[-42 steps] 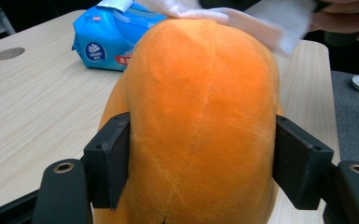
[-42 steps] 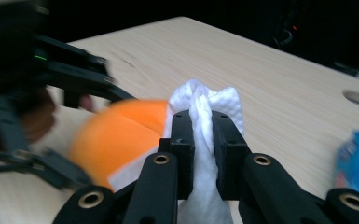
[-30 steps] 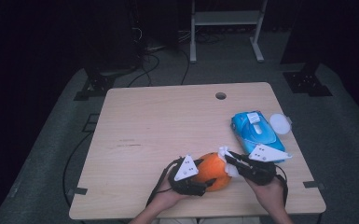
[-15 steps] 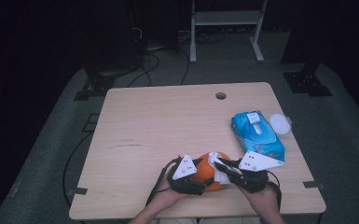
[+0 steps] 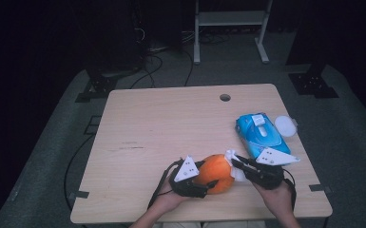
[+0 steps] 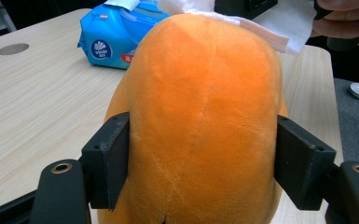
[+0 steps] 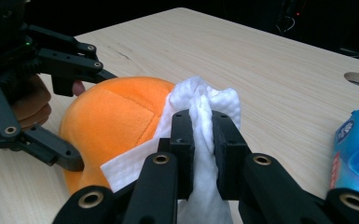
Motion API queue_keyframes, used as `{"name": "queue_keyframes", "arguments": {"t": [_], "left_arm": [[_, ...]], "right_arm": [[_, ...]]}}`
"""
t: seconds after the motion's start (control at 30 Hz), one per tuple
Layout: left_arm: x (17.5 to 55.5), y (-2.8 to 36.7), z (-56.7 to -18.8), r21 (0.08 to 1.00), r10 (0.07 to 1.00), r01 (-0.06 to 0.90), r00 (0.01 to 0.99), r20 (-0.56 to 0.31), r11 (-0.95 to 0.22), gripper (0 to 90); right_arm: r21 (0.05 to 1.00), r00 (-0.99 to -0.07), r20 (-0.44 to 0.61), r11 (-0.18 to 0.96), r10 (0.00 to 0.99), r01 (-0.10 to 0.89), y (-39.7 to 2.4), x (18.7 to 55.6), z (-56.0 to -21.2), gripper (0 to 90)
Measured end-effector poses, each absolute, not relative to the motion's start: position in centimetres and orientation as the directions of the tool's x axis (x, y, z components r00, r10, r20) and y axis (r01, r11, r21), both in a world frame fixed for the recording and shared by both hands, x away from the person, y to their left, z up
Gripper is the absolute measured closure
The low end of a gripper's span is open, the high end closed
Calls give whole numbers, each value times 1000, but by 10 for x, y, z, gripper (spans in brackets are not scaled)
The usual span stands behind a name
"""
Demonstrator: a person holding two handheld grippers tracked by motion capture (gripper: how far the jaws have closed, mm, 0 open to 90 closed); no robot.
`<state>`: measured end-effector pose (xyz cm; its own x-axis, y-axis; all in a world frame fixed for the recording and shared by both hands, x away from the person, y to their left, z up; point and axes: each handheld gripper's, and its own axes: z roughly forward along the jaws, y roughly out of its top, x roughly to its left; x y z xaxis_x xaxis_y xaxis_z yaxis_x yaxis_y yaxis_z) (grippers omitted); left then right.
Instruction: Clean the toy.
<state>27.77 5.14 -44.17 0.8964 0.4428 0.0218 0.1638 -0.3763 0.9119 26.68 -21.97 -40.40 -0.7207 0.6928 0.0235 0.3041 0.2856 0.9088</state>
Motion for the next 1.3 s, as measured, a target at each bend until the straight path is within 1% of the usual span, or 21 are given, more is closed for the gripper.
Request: {"name": "queue_keyframes", "arguments": {"t": [0.27, 0.4, 0.77, 0.83, 0.93, 1.13, 1.2, 1.3], "left_arm": [[284, 58, -443, 916, 464, 220, 885, -42, -336, 281], [287, 61, -443, 916, 466, 233, 883, -58, -326, 281], [288, 62, -443, 916, 477, 244, 876, -68, -317, 281], [286, 60, -443, 916, 474, 229, 879, -49, -330, 280], [283, 57, -443, 917, 473, 212, 880, -29, -339, 280], [285, 56, -444, 917, 472, 220, 881, -41, -331, 280], [286, 57, -444, 918, 472, 222, 881, -44, -328, 279], [287, 58, -445, 919, 475, 234, 878, -59, -318, 278]], "right_arm": [[913, -743, 10, 296, 669, 279, -213, 261, -401, 795], [915, -752, 6, 300, 659, 270, -210, 260, -400, 796], [919, -760, 19, 289, 649, 270, -206, 259, -398, 796], [922, -771, 20, 286, 637, 260, -203, 258, -397, 796], [921, -773, -10, 307, 635, 240, -199, 258, -396, 796], [913, -730, 44, 270, 682, 307, -216, 272, -406, 796], [914, -732, 38, 273, 680, 301, -215, 270, -404, 797], [922, -761, 15, 286, 648, 262, -204, 261, -398, 796]]}}
